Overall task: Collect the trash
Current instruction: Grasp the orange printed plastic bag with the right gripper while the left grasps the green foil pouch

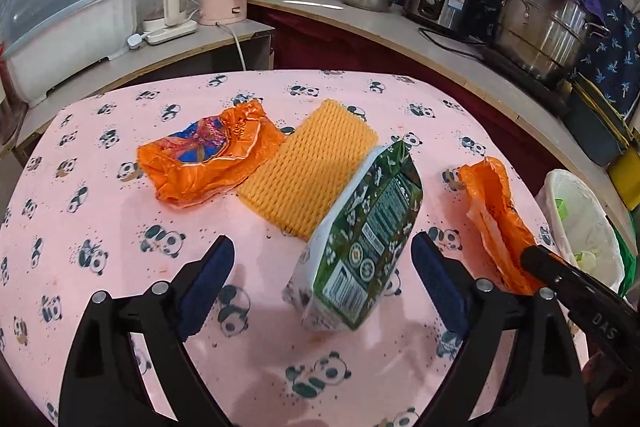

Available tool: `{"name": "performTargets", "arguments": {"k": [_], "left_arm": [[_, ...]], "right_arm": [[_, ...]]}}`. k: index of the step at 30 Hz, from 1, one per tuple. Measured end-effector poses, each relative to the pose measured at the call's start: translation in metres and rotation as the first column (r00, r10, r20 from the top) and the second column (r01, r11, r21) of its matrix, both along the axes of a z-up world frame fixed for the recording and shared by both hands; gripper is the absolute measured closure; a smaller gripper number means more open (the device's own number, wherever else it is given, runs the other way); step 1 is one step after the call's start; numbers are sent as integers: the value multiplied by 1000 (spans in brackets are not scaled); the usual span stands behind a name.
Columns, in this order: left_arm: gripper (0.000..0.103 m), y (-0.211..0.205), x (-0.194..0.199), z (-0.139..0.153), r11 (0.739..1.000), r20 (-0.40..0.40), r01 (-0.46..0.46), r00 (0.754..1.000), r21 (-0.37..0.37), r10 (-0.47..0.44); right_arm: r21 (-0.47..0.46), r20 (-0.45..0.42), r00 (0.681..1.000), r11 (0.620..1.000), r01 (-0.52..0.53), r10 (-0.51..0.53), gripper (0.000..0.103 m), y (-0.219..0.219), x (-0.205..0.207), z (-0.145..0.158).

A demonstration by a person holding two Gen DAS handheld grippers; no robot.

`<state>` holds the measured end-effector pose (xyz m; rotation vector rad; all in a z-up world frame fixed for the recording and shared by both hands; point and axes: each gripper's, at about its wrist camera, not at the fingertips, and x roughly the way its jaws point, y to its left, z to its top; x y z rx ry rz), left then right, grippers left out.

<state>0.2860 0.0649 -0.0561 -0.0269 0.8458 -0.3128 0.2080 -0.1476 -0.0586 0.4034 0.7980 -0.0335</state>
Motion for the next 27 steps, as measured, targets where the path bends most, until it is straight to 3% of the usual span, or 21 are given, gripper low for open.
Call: {"name": "performTargets", "arguments": {"k": [5, 10, 17, 18, 27], "left_arm": [[24, -14, 6, -9, 999, -19, 37, 999, 9, -37], [48, -26, 2, -15, 998, -43, 60, 997, 18, -59], [71, -36, -19, -6, 998, -23, 67, 997, 9, -67], [80, -37, -22, -4, 997, -28, 72, 997, 1, -72], [82, -55, -57, 10, 995, -22, 94, 995, -19, -94]], "right_arm": [[6, -5, 1000, 1000, -3, 3, 88, 1, 6, -4], [13, -13, 1000, 1000, -8, 8, 88, 3, 7, -8], [17, 9, 1000, 1000, -16, 16, 88, 6, -4, 1], [17, 14, 1000, 1000, -17, 17, 88, 7, -6, 3], [25, 49, 999, 999, -20, 18, 88, 1, -33, 20]]}}
